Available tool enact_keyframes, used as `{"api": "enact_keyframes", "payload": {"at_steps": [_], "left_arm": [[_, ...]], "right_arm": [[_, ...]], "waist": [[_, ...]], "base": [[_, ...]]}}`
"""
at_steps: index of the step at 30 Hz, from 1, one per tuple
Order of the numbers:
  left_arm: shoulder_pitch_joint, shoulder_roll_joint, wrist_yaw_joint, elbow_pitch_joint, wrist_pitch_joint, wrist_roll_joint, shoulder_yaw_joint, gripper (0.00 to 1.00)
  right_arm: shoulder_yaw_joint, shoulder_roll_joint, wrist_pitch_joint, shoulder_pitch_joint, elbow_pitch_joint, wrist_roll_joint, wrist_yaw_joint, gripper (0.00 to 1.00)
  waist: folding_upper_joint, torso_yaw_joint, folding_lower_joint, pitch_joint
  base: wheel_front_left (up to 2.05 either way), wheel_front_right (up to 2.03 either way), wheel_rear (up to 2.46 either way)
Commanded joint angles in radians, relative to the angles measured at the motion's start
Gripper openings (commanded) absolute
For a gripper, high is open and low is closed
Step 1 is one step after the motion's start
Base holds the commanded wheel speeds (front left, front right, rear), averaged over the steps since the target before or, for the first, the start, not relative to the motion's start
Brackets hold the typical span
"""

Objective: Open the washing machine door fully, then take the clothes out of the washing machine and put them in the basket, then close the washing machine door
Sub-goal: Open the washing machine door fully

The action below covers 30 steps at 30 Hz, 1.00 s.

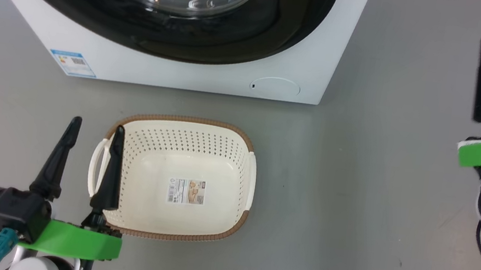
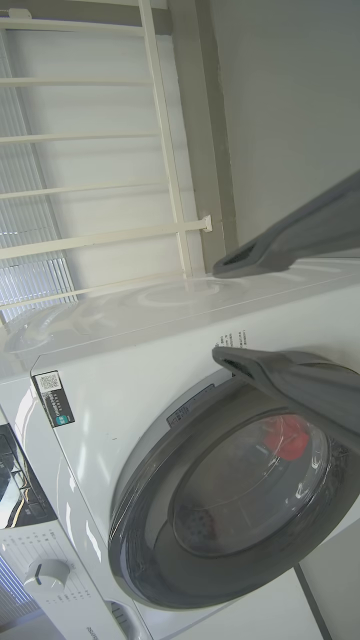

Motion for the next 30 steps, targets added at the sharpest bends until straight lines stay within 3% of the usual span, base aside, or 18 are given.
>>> {"api": "enact_keyframes", "payload": {"at_steps": [1, 16, 30], "left_arm": [[-0.030, 0.015, -0.013, -0.033, -0.012, -0.015, 0.025, 1.00], [-0.066, 0.015, -0.021, -0.055, -0.012, -0.026, 0.020, 1.00], [-0.101, 0.015, -0.021, -0.076, -0.012, -0.046, 0.013, 1.00]], "right_arm": [[0.021, -0.023, -0.006, -0.035, -0.012, 0.028, -0.001, 0.00], [0.179, -0.174, 0.032, -0.255, 0.099, 0.464, -0.001, 0.00], [0.249, -0.256, 0.252, -0.465, 0.144, 0.790, -0.001, 0.00]], "waist": [[-0.0001, 0.016, 0.0000, 0.024], [-0.0001, 0.060, 0.0000, 0.110], [-0.0001, 0.096, 0.0000, 0.192]], "base": [[0.00, 0.00, 0.00], [0.00, 0.00, 0.00], [0.00, 0.00, 0.00]]}}
